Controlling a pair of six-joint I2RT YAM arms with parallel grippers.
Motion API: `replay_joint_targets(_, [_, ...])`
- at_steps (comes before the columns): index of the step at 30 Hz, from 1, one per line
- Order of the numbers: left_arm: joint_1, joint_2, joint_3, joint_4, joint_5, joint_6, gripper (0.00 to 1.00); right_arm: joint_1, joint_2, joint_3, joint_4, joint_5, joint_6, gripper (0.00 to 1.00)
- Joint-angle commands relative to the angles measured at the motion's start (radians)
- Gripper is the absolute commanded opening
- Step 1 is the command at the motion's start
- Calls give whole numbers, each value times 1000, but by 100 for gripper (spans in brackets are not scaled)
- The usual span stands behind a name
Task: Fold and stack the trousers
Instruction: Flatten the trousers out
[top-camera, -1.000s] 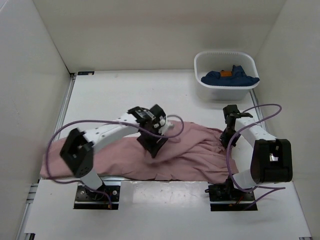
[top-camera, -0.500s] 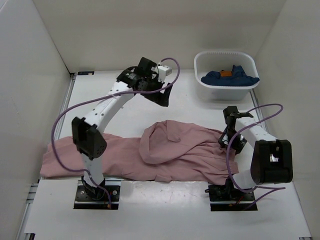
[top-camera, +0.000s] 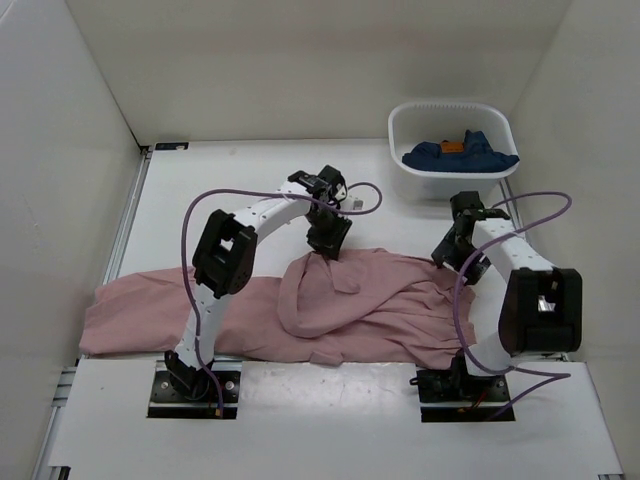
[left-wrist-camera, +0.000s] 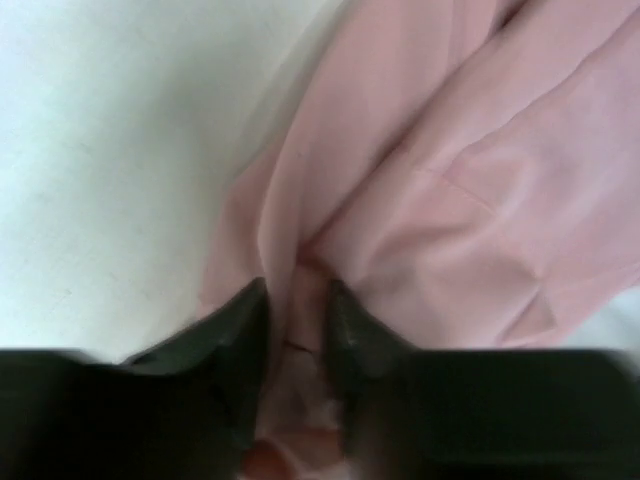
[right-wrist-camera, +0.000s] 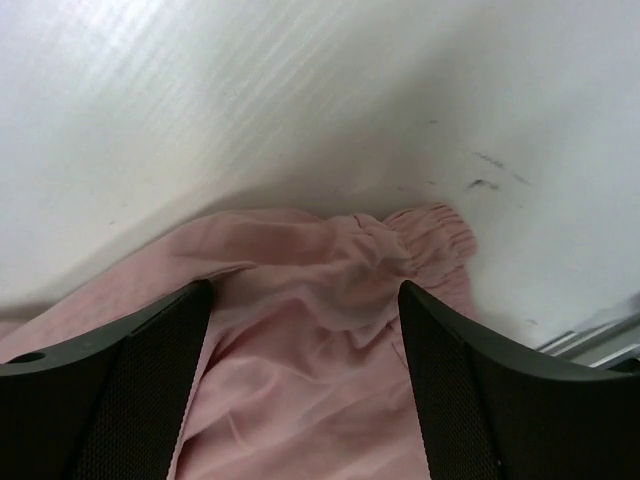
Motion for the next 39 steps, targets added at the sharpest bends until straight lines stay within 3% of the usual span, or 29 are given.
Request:
replay_joint_targets(1, [-6, -73, -50, -56, 46, 11, 36, -3, 64, -55, 44, -82, 38, 80])
replay_joint_targets(3, [-6, -99, -59, -65, 46, 11, 16, -3, 92, -108, 73, -149, 47, 78])
replay_joint_targets(5, [-6, -117, -45, -74, 37, 11, 14, -3, 122, -136, 97, -188, 47, 70])
replay_joint_targets(9, [-6, -171, 33, -95, -65, 11, 14, -12, 136, -159, 110, -163, 47, 9])
replay_joint_targets(11, [-6, -209, 85, -95, -168, 11, 14, -12, 115, -150, 81, -128, 47, 0])
replay_joint_targets(16, [81, -393, 176, -47, -409, 11, 14, -12, 43, -141, 47, -24, 14, 0])
replay_joint_targets(19, [95, -513, 93, -46, -434, 11, 14, -12, 32, -150, 38, -24, 4, 0])
replay_joint_targets(20, [95, -540, -1, -46, -448, 11, 15, -12, 32, -160, 38, -24, 4, 0])
replay_joint_targets(22, [95, -617, -123, -72, -416, 11, 27, -12, 21, -170, 38, -24, -6, 0])
replay_joint_targets(24, [95, -655, -324, -106, -310, 11, 45, -1, 11, -170, 38, -33, -16, 0])
replay_joint_targets(28, [86, -666, -534, -168, -146, 11, 59, 10, 11, -147, 38, -21, -26, 0])
replay_joint_targets(31, [95, -636, -464, -139, -204, 11, 65, 19, 11, -138, 29, -21, -37, 0])
replay_joint_targets(37, [47, -532, -125, -18, -332, 11, 89, 19, 11, -138, 28, -12, -37, 0])
replay_joint_targets(39, [29, -461, -65, 39, -311, 11, 92, 19, 20, -147, 28, -12, -37, 0])
